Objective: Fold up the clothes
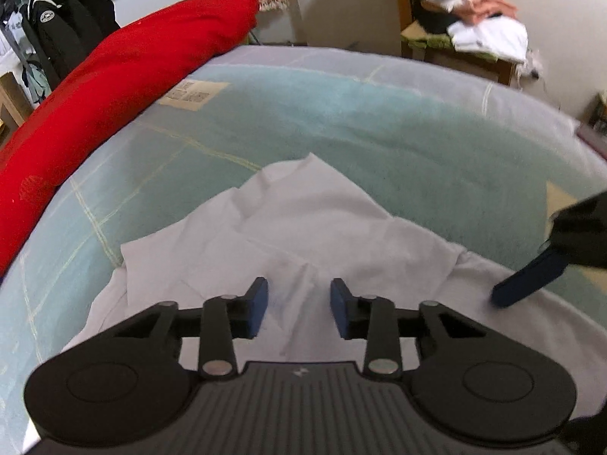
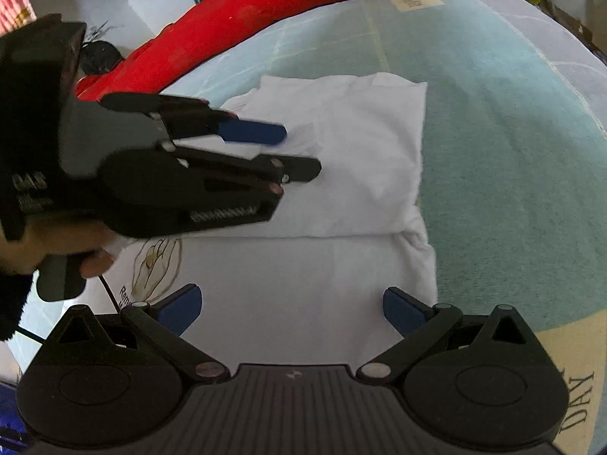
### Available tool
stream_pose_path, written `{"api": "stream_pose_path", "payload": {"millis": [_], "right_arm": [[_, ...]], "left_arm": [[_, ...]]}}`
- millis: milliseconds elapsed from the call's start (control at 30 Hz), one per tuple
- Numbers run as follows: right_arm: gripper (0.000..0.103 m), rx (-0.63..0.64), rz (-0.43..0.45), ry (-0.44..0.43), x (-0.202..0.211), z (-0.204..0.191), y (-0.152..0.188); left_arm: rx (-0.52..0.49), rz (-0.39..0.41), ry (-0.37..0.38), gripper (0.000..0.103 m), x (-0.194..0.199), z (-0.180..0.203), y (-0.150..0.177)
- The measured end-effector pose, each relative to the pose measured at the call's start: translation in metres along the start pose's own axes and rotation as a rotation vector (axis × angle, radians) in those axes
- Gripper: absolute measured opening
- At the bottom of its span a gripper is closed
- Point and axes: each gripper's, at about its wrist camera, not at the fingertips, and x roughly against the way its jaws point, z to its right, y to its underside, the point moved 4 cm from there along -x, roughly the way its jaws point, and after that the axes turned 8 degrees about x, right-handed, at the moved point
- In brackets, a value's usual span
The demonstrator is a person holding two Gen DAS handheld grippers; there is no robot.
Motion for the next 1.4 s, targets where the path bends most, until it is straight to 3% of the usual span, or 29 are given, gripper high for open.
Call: {"api": "stream_pose_path", "payload": {"millis": [67,200,300,467,567,833,1033,1267,1400], "right_arm": [[0.103,-0.005,0.002,0.006,0.002,0.004,0.001],[0.103,-0.004,0.009,0.015,0.007,0.006,0.003],[0.103,0.003,0.017,0.012,0.009,0.003,0.002],[0.103,0.021,0.027,0.0,0.011,-0.007,-0.002],[0.103,0.031,0.034,-0.006,0.009,-0.015,-0.007],[0.103,0.068,0.025,-0.027,-0.007,-0.043,-0.017],[0.103,0.107,0.016,-0.046,-0.023,-0.069,-0.025],[0.103,0.149,-0.009,-0.053,-0.037,-0.094,-0.03],[0.103,0.174,-0.024,-0.047,-0.044,-0.103,-0.032]], "left_arm": [[0.019,-0.005,-0.011,0.019,0.0,-0.003,0.001],[0.058,-0.015,0.002,0.005,0.007,-0.012,0.001],[0.088,0.013,-0.005,0.002,0.02,-0.021,0.001],[0.188,0.039,-0.03,0.002,0.049,-0.05,0.007],[0.257,0.045,-0.083,0.002,0.068,-0.074,0.018],[0.394,0.023,-0.239,0.002,0.111,-0.134,0.067],[0.478,-0.005,-0.31,0.002,0.124,-0.167,0.108],[0.543,-0.006,-0.303,0.004,0.124,-0.189,0.143],[0.603,-0.026,-0.281,0.012,0.119,-0.19,0.158]]}}
